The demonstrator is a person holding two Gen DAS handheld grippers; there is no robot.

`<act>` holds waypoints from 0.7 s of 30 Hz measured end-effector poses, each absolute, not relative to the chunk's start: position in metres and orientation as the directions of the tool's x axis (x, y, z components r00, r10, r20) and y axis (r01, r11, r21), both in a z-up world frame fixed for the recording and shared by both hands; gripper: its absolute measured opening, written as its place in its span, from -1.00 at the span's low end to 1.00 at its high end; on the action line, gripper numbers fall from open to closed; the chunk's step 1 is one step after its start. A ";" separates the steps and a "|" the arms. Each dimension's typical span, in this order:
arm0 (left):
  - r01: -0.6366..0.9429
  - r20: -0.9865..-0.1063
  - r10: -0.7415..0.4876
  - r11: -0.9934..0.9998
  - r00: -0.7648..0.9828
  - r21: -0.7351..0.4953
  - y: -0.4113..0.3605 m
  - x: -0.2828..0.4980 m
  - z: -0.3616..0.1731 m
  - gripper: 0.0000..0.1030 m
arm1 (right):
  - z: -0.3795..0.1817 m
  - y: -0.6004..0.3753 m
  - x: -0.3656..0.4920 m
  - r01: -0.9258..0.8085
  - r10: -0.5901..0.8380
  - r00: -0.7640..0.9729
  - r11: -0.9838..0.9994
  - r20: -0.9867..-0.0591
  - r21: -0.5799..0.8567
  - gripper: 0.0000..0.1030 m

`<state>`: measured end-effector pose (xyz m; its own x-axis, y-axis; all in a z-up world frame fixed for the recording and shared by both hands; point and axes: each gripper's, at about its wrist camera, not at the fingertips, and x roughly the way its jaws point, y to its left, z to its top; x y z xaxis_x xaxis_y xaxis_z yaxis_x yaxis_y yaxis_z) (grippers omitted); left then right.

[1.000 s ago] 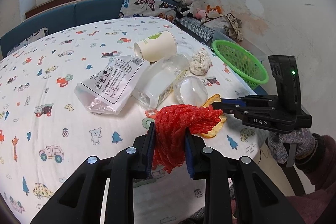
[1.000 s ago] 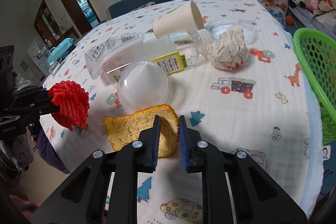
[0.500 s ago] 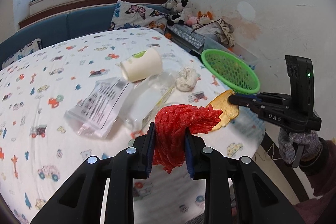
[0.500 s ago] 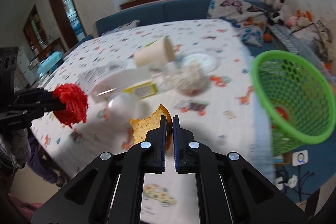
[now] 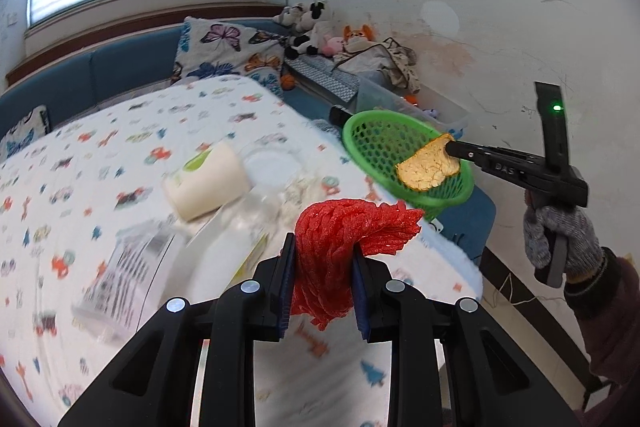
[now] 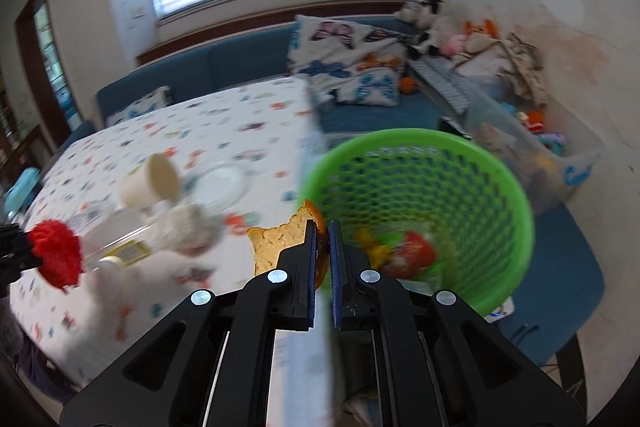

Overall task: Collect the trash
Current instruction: 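Drop the red mesh bag into the green basket with the left tool while the right drops the bread crust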

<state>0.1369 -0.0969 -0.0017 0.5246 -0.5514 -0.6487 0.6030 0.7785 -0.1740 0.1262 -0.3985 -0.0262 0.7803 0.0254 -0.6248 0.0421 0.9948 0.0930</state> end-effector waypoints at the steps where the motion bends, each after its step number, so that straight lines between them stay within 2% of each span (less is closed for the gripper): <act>1: 0.608 -0.648 -0.553 0.776 0.524 -0.170 -0.101 0.139 0.000 -0.53 | -0.028 -0.407 0.130 0.064 0.006 0.778 0.994 -0.628 0.089 -0.87; 8: 0.645 -0.642 -0.569 0.750 0.514 -0.148 -0.142 0.158 0.014 -0.53 | -0.045 -0.448 0.148 0.167 -0.068 0.753 0.982 -0.654 0.091 -0.86; 14: 0.676 -0.642 -0.591 0.721 0.489 -0.149 -0.181 0.178 0.022 -0.53 | -0.060 -0.468 0.153 0.217 -0.086 0.732 0.970 -0.676 0.112 -0.74; 17: 0.686 -0.646 -0.597 0.711 0.475 -0.153 -0.202 0.190 0.023 -0.53 | -0.062 -0.474 0.151 0.223 -0.080 0.733 0.966 -0.675 0.129 -0.56; 21: 0.700 -0.663 -0.596 0.699 0.454 -0.149 -0.233 0.204 0.020 -0.53 | -0.060 -0.478 0.147 0.228 -0.084 0.739 0.965 -0.669 0.130 -0.44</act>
